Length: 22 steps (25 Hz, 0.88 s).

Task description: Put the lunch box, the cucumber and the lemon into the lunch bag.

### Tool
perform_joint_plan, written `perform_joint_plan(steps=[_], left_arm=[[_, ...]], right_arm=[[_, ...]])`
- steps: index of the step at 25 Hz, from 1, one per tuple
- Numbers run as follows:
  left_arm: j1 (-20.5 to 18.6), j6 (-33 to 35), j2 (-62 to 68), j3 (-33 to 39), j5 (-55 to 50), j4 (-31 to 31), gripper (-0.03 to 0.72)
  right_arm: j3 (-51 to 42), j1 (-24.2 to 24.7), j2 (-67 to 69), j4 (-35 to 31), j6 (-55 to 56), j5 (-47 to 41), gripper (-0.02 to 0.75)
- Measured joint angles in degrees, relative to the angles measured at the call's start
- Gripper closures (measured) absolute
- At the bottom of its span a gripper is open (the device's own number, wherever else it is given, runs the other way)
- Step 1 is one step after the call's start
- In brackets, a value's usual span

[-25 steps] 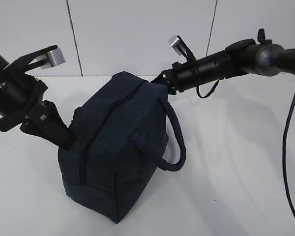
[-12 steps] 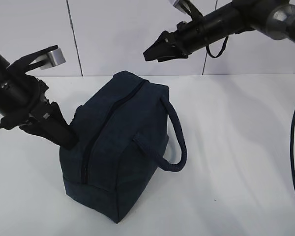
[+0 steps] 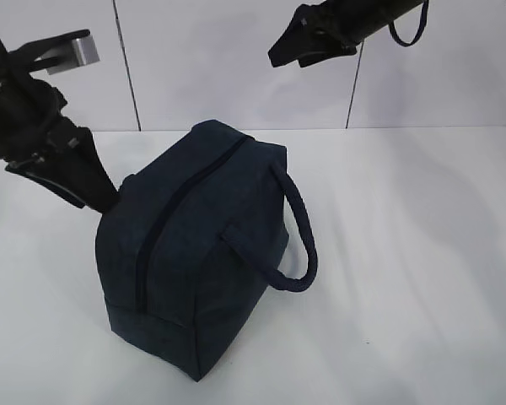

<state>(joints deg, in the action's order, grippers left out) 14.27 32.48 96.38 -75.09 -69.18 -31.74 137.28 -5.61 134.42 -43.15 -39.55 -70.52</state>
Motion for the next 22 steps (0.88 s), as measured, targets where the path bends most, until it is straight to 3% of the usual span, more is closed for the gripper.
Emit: perform_joint_plan(steps=[4,12,22], left_arm=[[0.0,-6.0,-0.3,-3.5,-0.1,4.5,0.317],[0.0,-18.8,-5.4,-3.9,-0.7,17.8,0.316],[0.0,-22.2,-15.5,-3.9,-1.5,21.6,0.327]], right_arm=[[-1.4,-0.9,-3.5,7.7,5.8,-0.2,0.171],[-8.9,-5.4,-13.1,26.6,21.4,-1.0,0.171],[-26.2,-7.8,-27.6,30.6,28.6,-1.0,0.171]])
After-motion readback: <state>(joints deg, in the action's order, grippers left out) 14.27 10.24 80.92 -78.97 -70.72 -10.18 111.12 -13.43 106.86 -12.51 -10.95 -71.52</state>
